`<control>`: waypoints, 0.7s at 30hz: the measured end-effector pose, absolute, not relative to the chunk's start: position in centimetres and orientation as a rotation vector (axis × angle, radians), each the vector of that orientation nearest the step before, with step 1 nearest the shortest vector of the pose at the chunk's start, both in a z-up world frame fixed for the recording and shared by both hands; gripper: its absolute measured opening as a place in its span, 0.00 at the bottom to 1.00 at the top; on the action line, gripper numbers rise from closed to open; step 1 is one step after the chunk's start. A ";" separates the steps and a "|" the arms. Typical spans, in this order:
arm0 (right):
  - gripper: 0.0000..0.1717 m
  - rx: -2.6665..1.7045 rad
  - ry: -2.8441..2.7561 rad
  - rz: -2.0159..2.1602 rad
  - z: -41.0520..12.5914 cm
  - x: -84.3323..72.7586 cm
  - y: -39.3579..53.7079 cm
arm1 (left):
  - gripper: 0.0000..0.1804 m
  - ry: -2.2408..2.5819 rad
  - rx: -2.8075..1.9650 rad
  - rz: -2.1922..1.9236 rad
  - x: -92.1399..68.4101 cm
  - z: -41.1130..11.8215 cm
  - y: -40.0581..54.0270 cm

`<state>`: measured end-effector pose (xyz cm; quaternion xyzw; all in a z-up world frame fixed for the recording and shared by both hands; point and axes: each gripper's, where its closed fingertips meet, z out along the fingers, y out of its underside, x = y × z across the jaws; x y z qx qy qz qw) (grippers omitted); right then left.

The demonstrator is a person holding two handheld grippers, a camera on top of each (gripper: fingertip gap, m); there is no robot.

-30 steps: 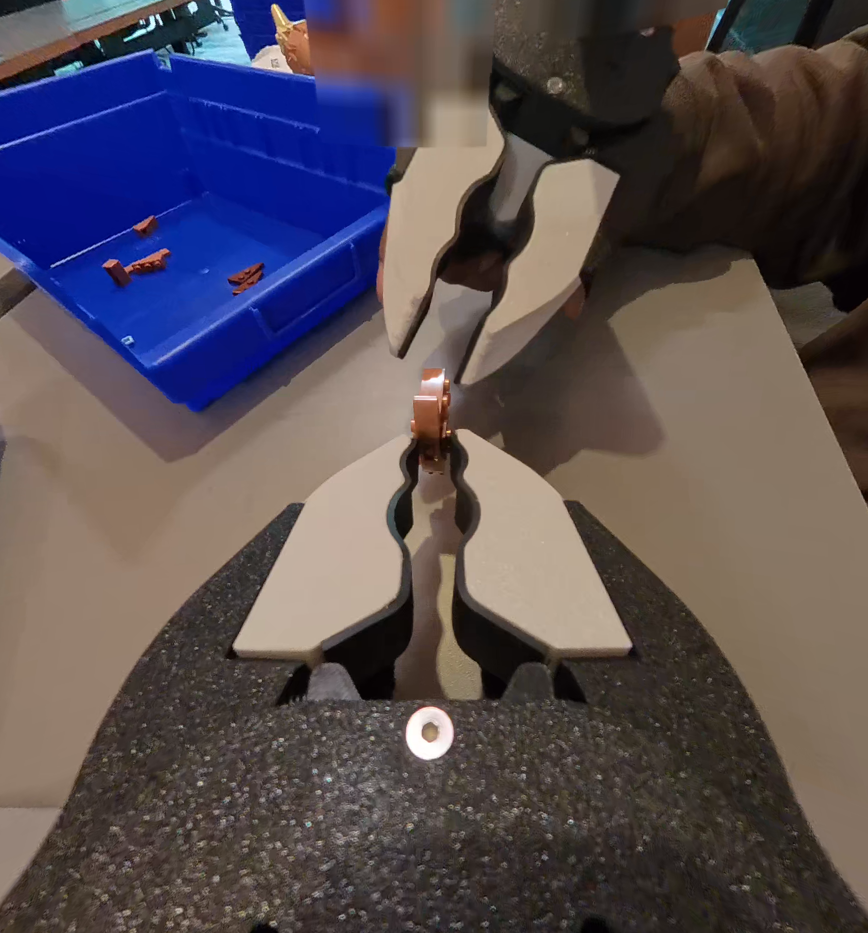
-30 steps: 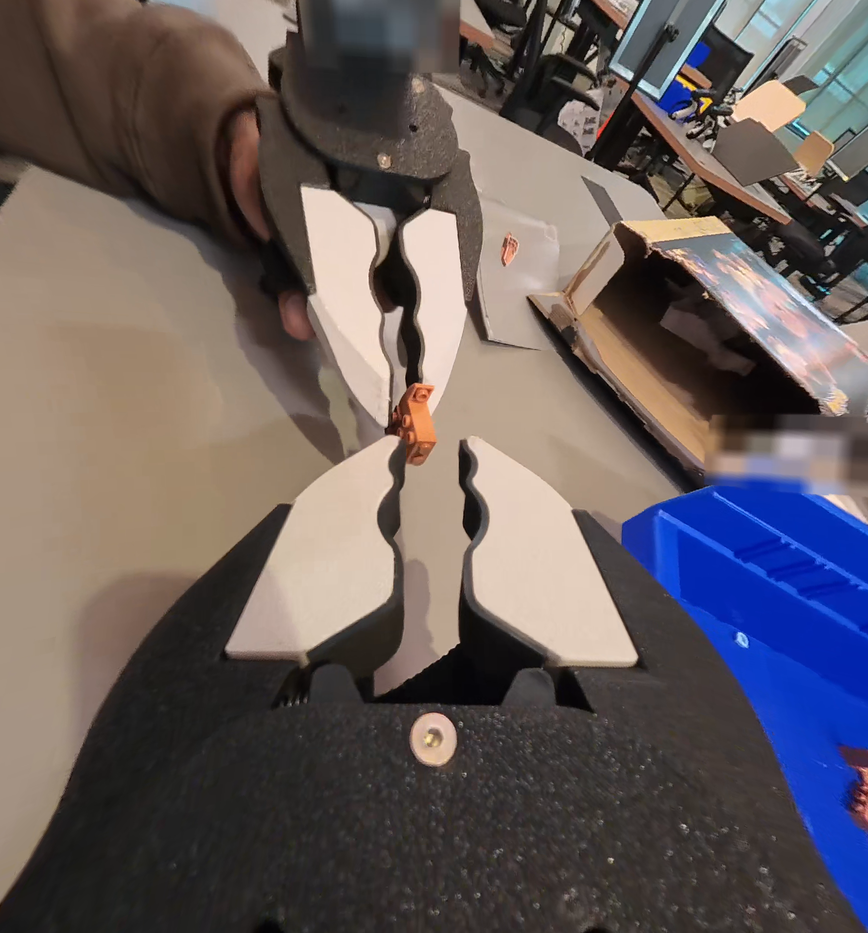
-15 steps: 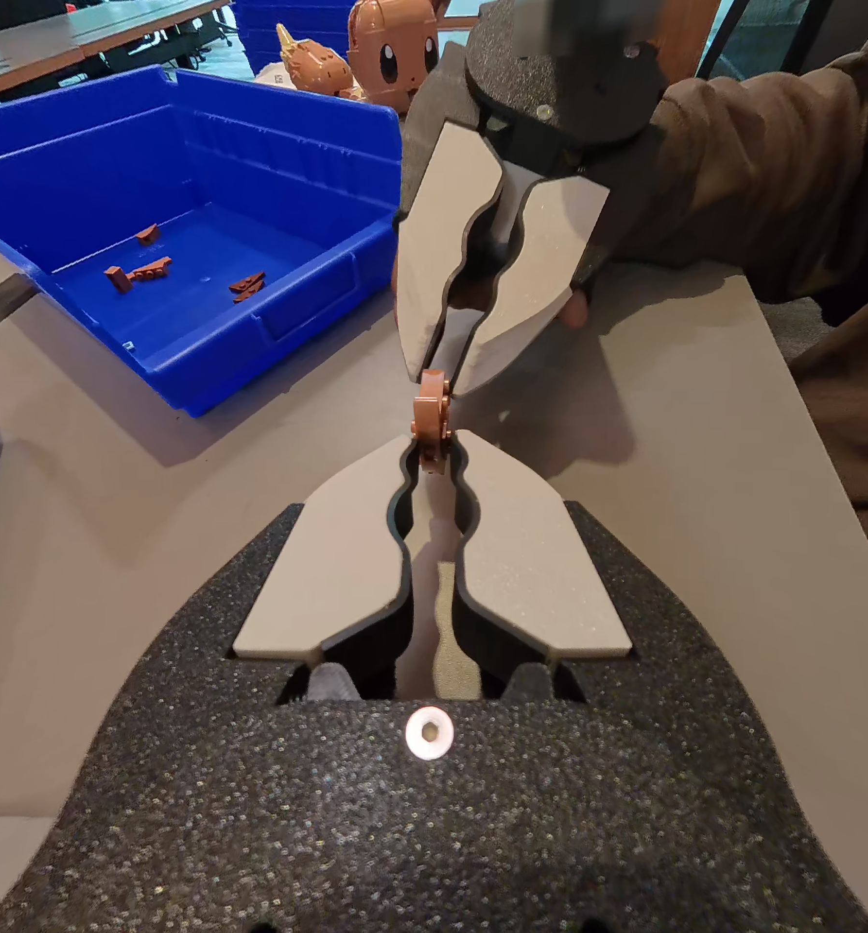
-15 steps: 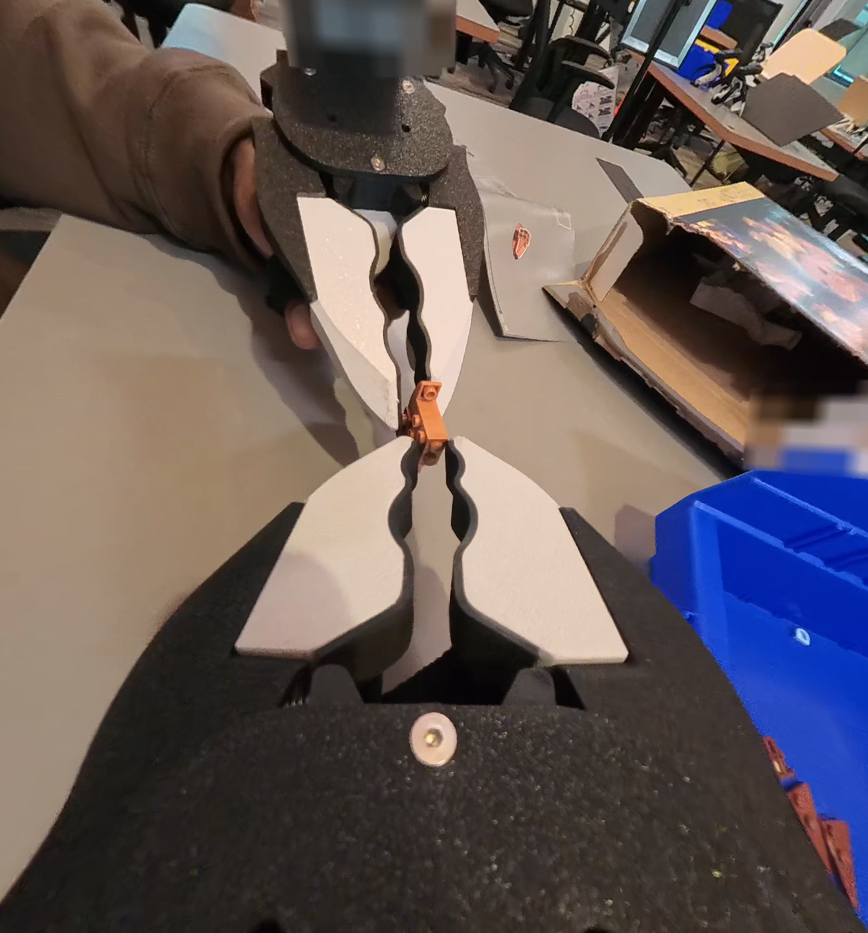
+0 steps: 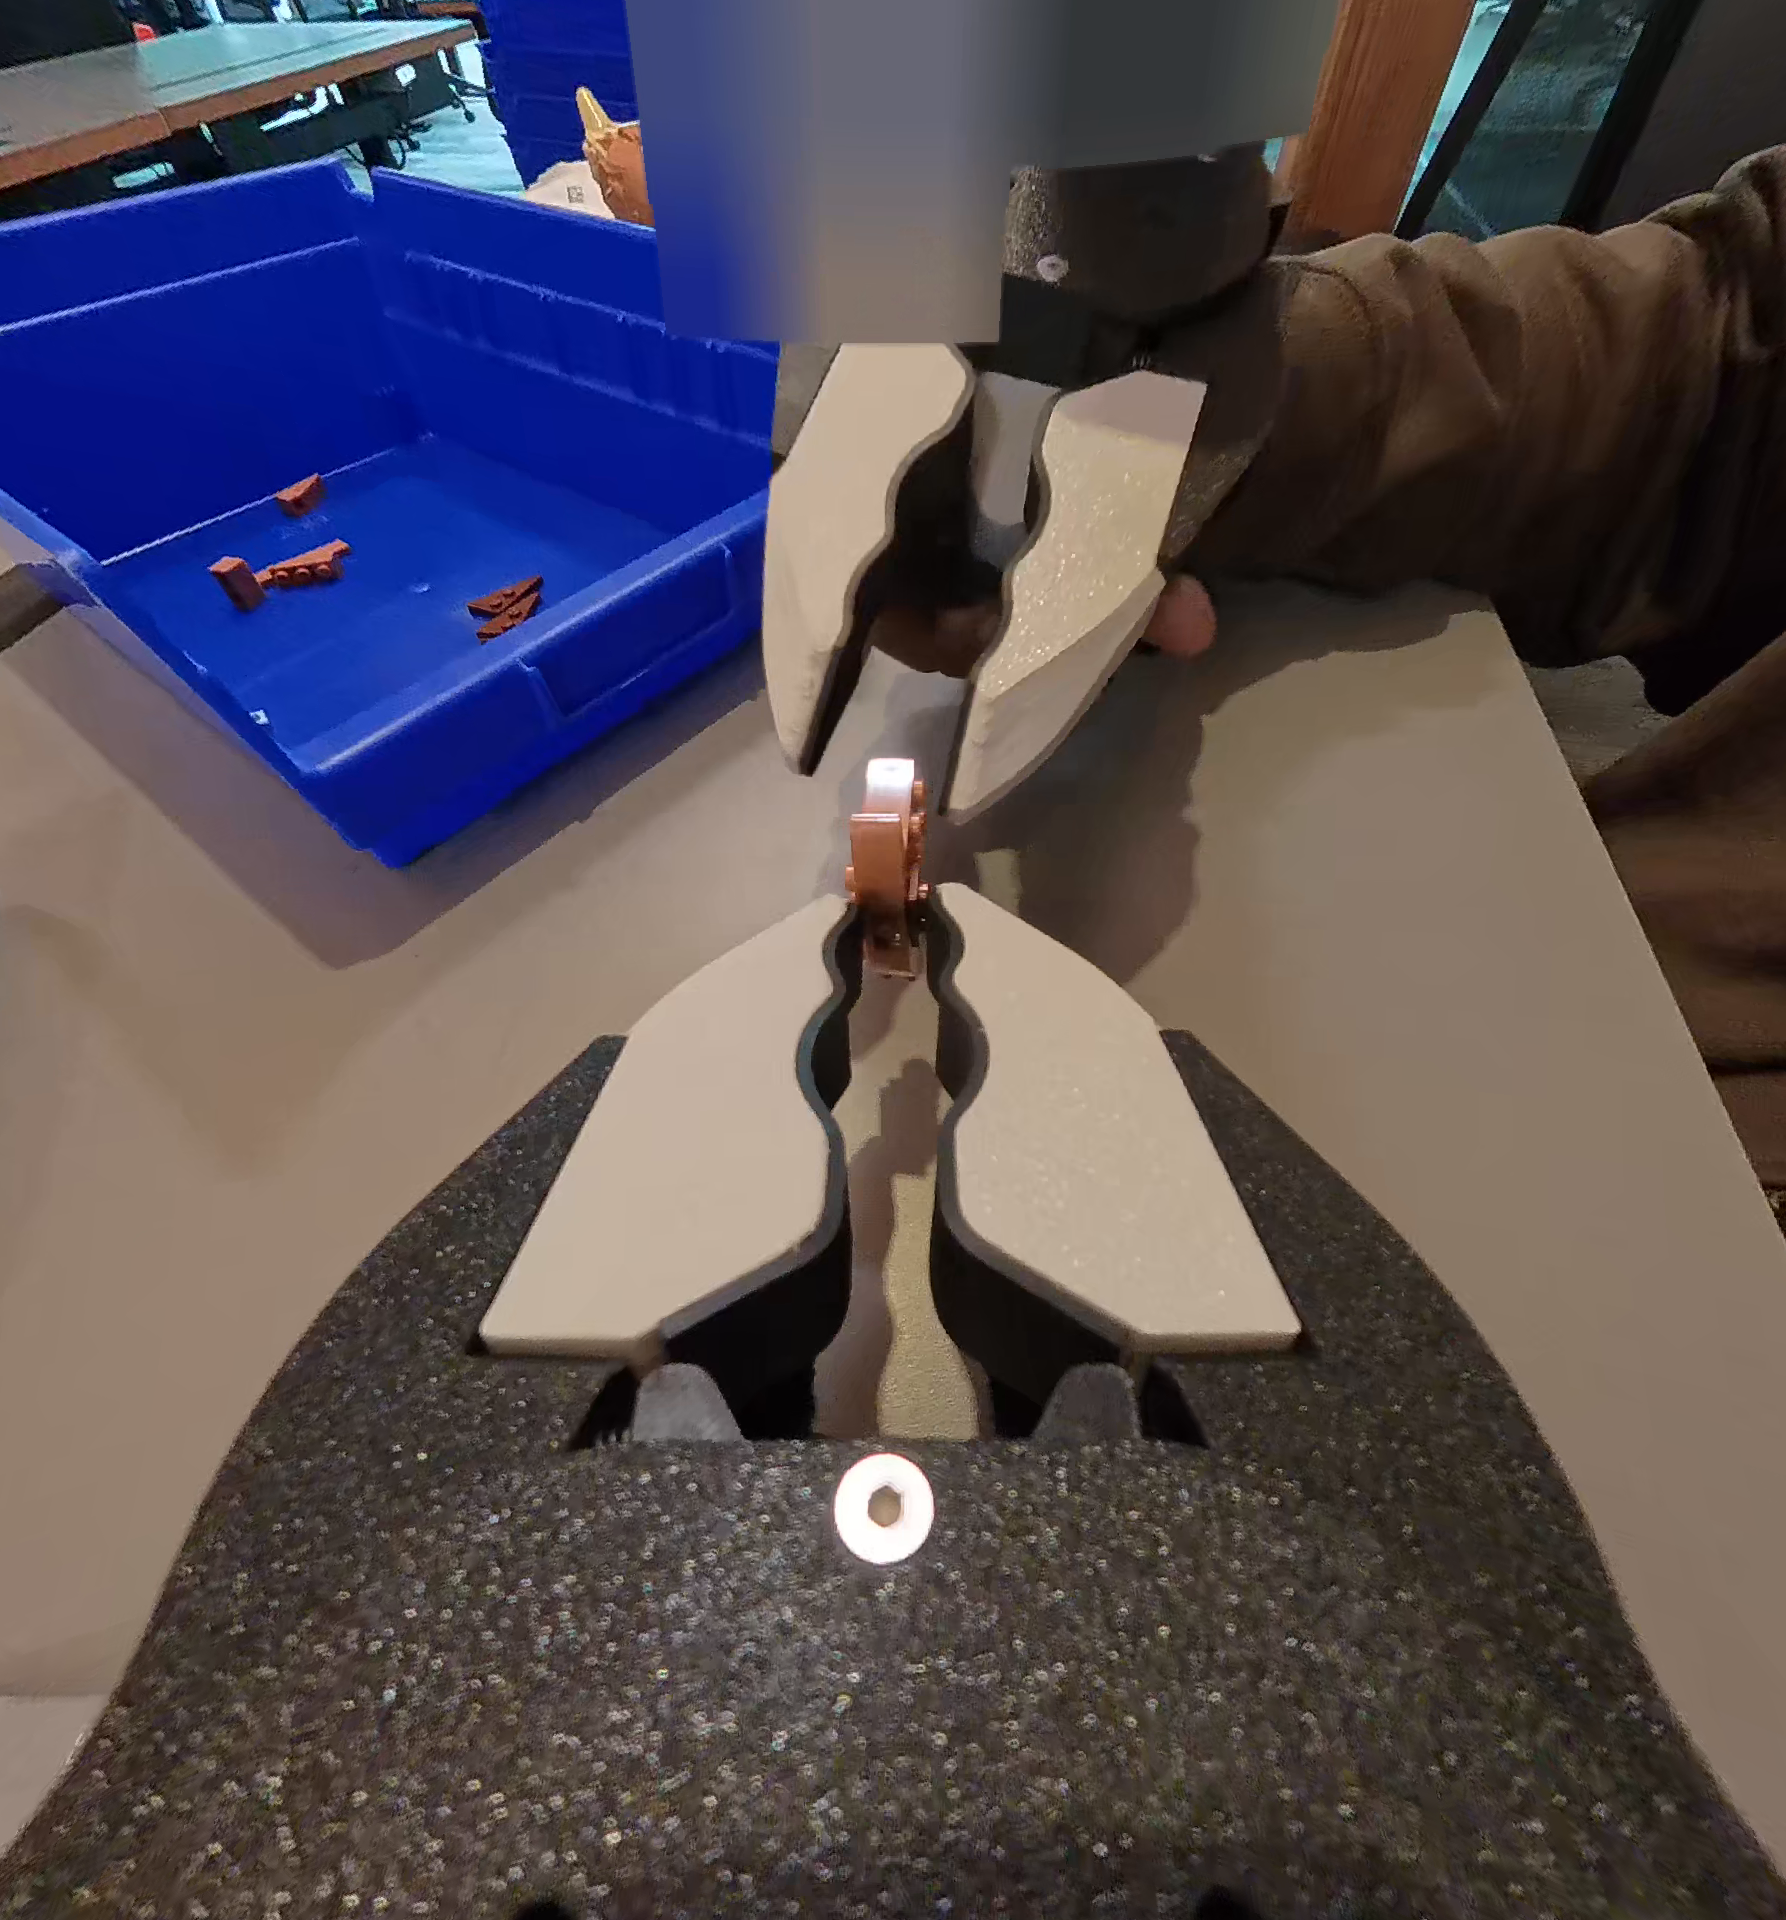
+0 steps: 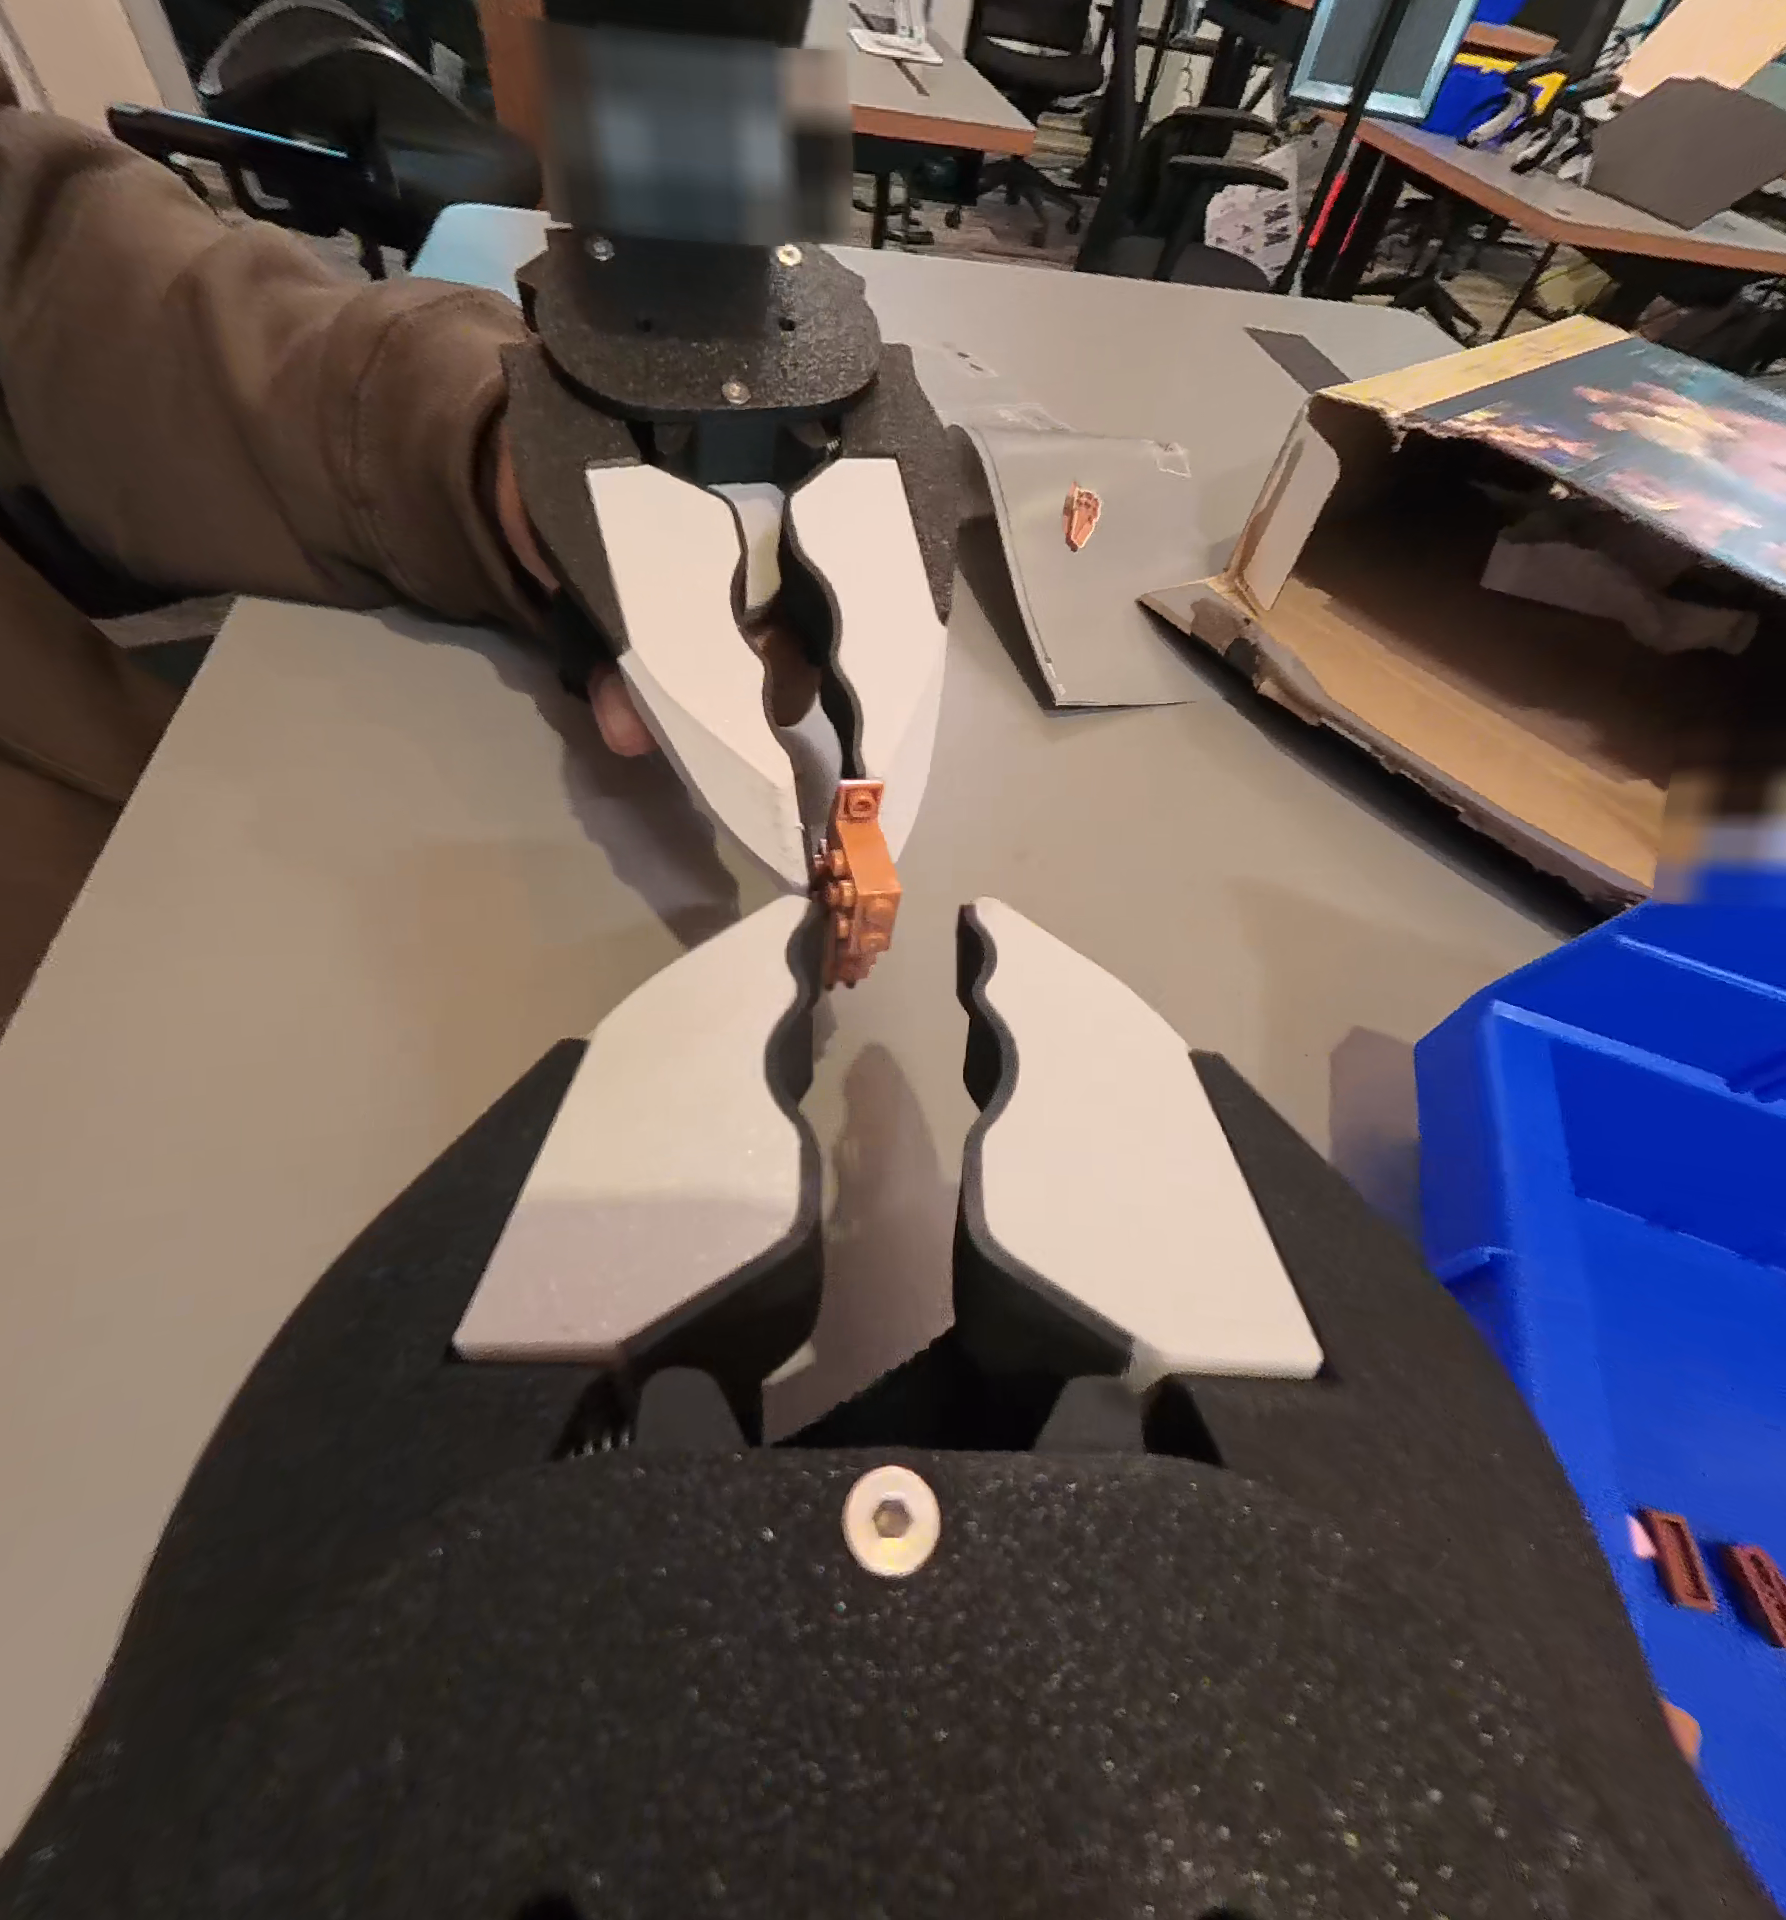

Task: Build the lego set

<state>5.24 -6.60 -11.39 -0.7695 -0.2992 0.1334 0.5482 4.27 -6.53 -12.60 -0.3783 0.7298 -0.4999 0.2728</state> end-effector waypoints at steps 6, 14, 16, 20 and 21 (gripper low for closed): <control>0.06 -1.834 -0.750 0.309 -11.9 4.6 -6.7 | 0.06 1.979 -1.017 -1.351 4.2 -12.8 -6.8; 0.06 -1.837 -0.692 0.380 -12.3 4.6 -6.4 | 0.06 1.981 -1.048 -1.344 4.3 -13.2 -6.6; 0.06 -1.838 -0.687 0.392 -12.3 4.6 -6.4 | 0.06 1.980 -1.049 -1.344 4.3 -13.2 -6.6; 0.06 -1.846 -0.680 0.397 -12.5 4.6 -6.3 | 0.06 1.988 -1.047 -1.324 4.3 -13.4 -6.5; 0.05 -1.846 -0.674 0.400 -12.5 4.6 -6.2 | 0.06 1.987 -1.049 -1.323 4.3 -13.4 -6.5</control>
